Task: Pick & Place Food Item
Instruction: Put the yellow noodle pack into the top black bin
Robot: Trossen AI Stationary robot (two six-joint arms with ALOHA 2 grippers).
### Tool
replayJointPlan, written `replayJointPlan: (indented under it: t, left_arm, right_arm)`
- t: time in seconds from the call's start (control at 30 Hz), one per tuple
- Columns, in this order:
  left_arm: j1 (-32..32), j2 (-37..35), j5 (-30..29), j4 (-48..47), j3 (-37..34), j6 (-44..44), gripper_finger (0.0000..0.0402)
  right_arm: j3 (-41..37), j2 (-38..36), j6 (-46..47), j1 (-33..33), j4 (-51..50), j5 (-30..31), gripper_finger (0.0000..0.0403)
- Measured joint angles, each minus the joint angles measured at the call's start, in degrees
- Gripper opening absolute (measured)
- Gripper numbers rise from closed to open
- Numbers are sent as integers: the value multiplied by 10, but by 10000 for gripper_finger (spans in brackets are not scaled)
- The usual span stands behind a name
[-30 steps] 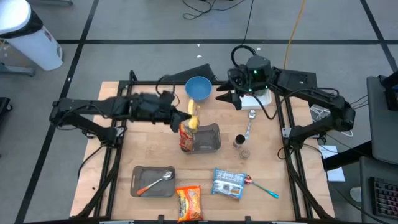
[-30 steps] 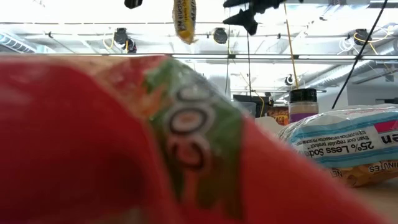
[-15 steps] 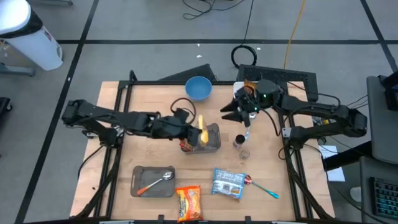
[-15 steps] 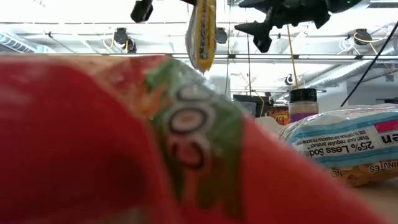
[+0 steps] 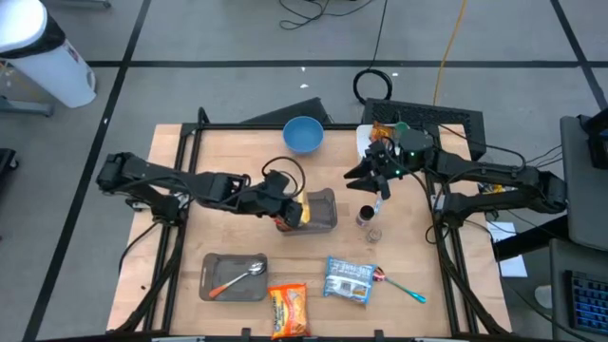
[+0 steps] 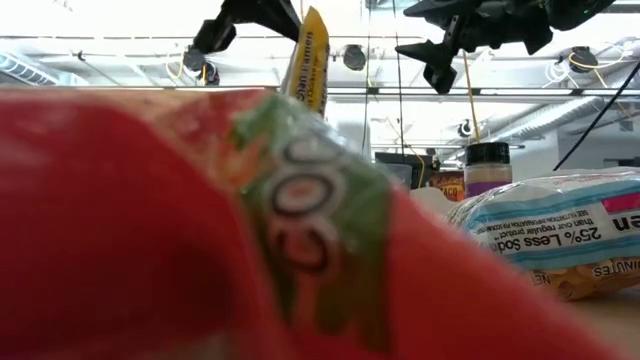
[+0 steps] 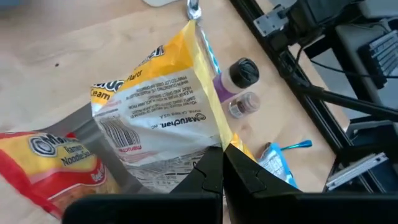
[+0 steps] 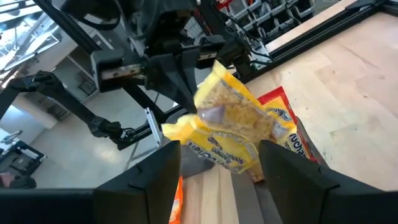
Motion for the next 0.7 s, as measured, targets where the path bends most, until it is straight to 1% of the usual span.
replayJointPlan:
  t: [0.13,0.23,0.27,0.47,0.5,0.6,0.7]
  left_arm:
    - [-5,-10,1,-9,-12,10,0]
    - [-11,-44,2,18,-66,-7,0]
    - [-13,-58,-1,39,-90,-18,0]
    - [-28,-155,-48,280,-247,-36,0]
    - [-27,-169,-53,306,-269,-36,0]
    - [-22,-181,-56,361,-307,-41,0]
    - [-17,-180,-41,363,-322,-46,0]
  right_arm:
    - [0,0,-1,0,1,0,210]
    - [0,0,-1,0,1,1,210]
    - [0,0,-1,0,1,1,210]
    - [0,1,-1,-2,1,5,210]
    - [0,1,-1,-2,0,7,210]
    - [0,1,2,-4,-2,29,210]
    - [0,1,3,-5,1,42,210]
